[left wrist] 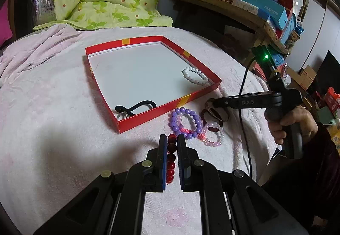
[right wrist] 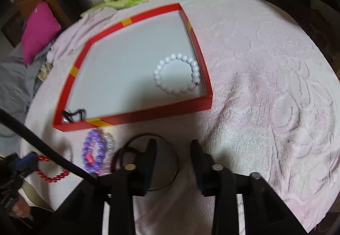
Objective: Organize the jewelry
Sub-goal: 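Grasp the red bead bracelet with the left tool while the right tool places the silver bangle in the box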
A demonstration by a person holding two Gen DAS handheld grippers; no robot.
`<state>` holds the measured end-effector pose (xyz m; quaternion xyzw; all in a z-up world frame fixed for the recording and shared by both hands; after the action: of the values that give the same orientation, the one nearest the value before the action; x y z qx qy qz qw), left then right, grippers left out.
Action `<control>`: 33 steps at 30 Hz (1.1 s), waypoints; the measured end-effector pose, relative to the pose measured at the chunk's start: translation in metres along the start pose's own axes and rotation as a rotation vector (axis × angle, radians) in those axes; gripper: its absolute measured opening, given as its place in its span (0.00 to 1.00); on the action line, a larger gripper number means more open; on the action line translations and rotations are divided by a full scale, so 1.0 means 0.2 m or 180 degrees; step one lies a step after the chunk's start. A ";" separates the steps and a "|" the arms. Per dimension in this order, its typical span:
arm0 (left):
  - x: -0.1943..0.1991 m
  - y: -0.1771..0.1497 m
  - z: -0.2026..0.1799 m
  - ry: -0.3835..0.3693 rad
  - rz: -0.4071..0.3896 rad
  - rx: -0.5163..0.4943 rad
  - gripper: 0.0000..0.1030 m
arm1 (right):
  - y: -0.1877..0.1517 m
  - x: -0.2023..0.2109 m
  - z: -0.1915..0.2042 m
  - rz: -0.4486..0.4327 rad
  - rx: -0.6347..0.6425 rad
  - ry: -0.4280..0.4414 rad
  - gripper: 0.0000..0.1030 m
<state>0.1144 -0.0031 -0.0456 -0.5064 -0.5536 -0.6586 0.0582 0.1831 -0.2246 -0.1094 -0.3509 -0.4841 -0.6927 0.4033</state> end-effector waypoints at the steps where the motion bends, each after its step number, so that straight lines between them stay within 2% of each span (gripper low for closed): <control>1: 0.00 0.00 0.00 0.0002 0.0002 0.0005 0.09 | 0.00 -0.01 0.01 -0.0028 0.0072 -0.0018 0.35; 2: 0.00 0.00 0.00 0.0006 0.0003 0.0017 0.09 | 0.00 -0.01 0.02 -0.0043 0.0131 -0.0046 0.29; 4: 0.00 0.01 0.01 0.0011 -0.0012 0.0041 0.09 | -0.01 0.00 0.03 -0.0077 0.0219 -0.0133 0.07; 5: 0.00 0.02 0.01 0.0012 -0.0031 0.0050 0.09 | -0.02 0.00 0.03 -0.0094 0.0237 -0.0150 0.04; 8: 0.02 0.04 -0.01 -0.0009 -0.0123 0.0037 0.09 | -0.01 0.08 0.05 -0.0285 0.0255 -0.0123 0.03; 15: 0.10 0.18 -0.03 -0.0040 -0.0552 -0.0017 0.09 | 0.04 0.33 0.07 -0.0769 0.0093 0.0371 0.03; 18: 0.09 0.26 0.00 0.0064 -0.0686 -0.0019 0.09 | 0.08 0.38 0.10 -0.0926 -0.0001 0.0476 0.03; 21: 0.02 0.34 0.08 0.0261 -0.0727 0.0030 0.09 | 0.16 0.31 0.17 -0.0894 -0.0112 0.0445 0.03; 27: -0.25 0.41 0.34 0.0508 -0.0471 0.0445 0.09 | 0.26 0.04 0.24 -0.0607 -0.0306 0.0252 0.04; 33: -0.41 0.41 0.40 0.0679 -0.0248 0.0473 0.09 | 0.34 -0.12 0.29 -0.0488 -0.0398 0.0211 0.09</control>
<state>0.2538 -0.0114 -0.0608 -0.4059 -0.6107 -0.6676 0.1285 0.2603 -0.1770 -0.0880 -0.3142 -0.4517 -0.7617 0.3422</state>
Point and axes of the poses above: each gripper's, at about its wrist camera, not at the fingertips, and x roughly against the way its jaws point, z to its left, y to its top, the point moved 5 cm from there along -x, roughly the way its jaws point, and after that the axes turned 9 degrees about -x, right-handed, at the moved point
